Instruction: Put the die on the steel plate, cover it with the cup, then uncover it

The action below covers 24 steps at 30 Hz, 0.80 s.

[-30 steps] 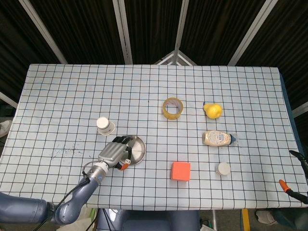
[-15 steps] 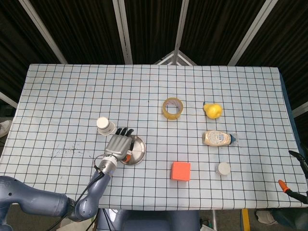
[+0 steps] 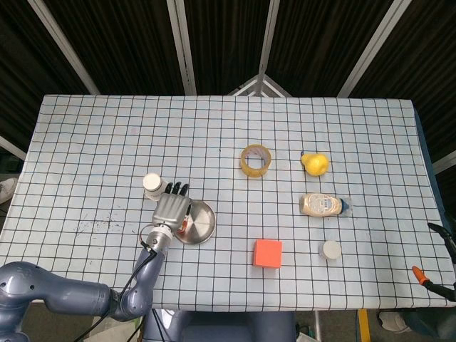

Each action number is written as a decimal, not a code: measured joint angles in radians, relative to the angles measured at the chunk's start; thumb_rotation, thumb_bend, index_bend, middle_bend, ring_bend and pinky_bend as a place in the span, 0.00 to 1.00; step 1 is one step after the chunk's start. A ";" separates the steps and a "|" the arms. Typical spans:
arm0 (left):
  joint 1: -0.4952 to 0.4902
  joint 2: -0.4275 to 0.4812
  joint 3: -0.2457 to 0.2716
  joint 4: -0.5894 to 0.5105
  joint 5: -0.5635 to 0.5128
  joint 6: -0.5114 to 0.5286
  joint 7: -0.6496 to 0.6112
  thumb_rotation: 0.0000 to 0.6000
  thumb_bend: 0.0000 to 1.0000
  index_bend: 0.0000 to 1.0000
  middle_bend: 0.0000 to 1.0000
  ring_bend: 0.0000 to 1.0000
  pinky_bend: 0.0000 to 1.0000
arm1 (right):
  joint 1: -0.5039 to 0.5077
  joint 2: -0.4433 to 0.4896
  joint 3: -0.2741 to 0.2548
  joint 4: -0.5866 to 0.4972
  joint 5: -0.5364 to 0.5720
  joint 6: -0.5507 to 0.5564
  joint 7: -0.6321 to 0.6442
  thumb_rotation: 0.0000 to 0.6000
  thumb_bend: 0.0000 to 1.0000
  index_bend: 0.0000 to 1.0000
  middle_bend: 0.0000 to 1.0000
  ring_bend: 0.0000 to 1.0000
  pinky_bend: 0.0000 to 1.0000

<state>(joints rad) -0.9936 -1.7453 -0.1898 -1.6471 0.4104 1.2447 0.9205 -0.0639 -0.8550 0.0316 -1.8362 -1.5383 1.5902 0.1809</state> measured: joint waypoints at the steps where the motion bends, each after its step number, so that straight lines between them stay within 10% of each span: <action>1: 0.001 0.000 0.000 0.001 -0.001 -0.008 -0.003 1.00 0.26 0.36 0.03 0.00 0.00 | 0.000 0.000 0.000 0.000 0.000 0.000 0.002 1.00 0.23 0.21 0.05 0.09 0.00; 13: 0.014 0.044 -0.013 -0.060 0.024 -0.039 -0.034 1.00 0.21 0.22 0.02 0.00 0.00 | 0.001 -0.003 -0.003 0.000 -0.004 -0.004 -0.001 1.00 0.23 0.21 0.05 0.09 0.00; 24: 0.052 0.174 -0.061 -0.213 0.143 0.055 -0.092 1.00 0.21 0.30 0.18 0.00 0.00 | -0.002 -0.001 -0.004 -0.004 -0.005 0.000 -0.002 1.00 0.23 0.21 0.05 0.09 0.00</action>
<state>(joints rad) -0.9416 -1.5714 -0.2505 -1.8598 0.5538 1.3000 0.8284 -0.0654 -0.8558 0.0279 -1.8404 -1.5434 1.5903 0.1786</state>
